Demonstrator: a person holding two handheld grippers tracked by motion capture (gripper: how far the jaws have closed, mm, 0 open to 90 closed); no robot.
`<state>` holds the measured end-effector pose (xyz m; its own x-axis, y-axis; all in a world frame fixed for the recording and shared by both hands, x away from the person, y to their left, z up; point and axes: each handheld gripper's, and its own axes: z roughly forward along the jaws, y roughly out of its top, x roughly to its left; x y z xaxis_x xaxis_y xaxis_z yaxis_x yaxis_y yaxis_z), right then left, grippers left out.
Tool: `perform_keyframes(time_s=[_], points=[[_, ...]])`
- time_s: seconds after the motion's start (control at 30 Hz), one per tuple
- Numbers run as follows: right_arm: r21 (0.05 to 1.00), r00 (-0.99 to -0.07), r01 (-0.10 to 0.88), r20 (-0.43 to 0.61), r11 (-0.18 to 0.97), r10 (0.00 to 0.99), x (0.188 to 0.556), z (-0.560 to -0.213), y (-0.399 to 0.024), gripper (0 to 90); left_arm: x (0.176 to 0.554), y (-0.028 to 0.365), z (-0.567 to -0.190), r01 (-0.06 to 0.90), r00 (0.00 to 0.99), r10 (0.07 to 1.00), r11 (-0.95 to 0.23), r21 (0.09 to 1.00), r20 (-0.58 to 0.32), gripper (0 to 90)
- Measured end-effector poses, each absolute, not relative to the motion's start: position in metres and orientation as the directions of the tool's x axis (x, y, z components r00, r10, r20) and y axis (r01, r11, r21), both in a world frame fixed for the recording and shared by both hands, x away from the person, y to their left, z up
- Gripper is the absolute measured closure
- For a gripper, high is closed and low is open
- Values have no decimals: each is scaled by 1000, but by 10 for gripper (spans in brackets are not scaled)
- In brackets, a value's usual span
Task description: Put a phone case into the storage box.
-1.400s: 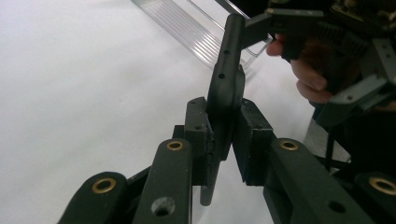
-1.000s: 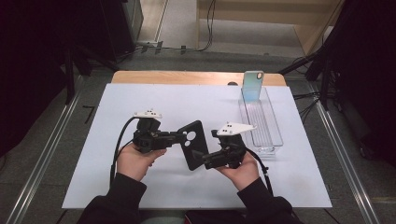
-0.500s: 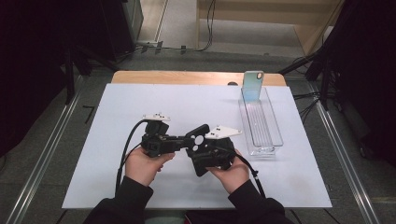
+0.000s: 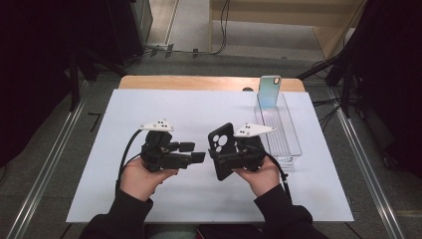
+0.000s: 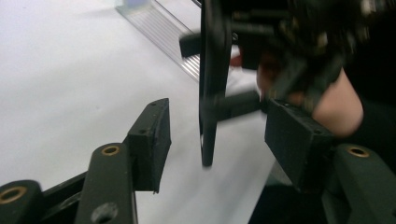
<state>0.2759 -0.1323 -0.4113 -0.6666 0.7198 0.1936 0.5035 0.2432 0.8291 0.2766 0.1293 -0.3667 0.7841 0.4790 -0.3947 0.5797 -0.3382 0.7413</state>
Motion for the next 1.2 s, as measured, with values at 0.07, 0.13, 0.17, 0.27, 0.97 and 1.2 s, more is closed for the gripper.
perform_keyframes(time_s=[0.07, 0.13, 0.17, 0.27, 0.97, 1.2], points=[[829, -693, 502, 215, 247, 688, 280, -405, -141, 133, 275, 136, -371, 554, 808, 451, -362, 750, -380, 348], [828, -713, 498, 223, 256, 665, 284, -398, -149, 133, 274, 144, -377, 538, 824, 427, -387, 749, -372, 338], [832, -722, 493, 228, 254, 653, 286, -395, -154, 133, 274, 147, -380, 529, 831, 422, -398, 749, -363, 325], [828, -733, 498, 244, 256, 635, 291, -387, -166, 133, 274, 161, -395, 513, 845, 407, -426, 746, -348, 326], [861, -424, 505, 188, 59, 886, 367, -349, -267, 131, 260, 205, -433, 504, 830, 475, -411, 760, -293, 324], [857, -297, 515, 172, 6, 939, 398, -372, -279, 131, 258, 211, -435, 512, 819, 490, -394, 763, -297, 324]])
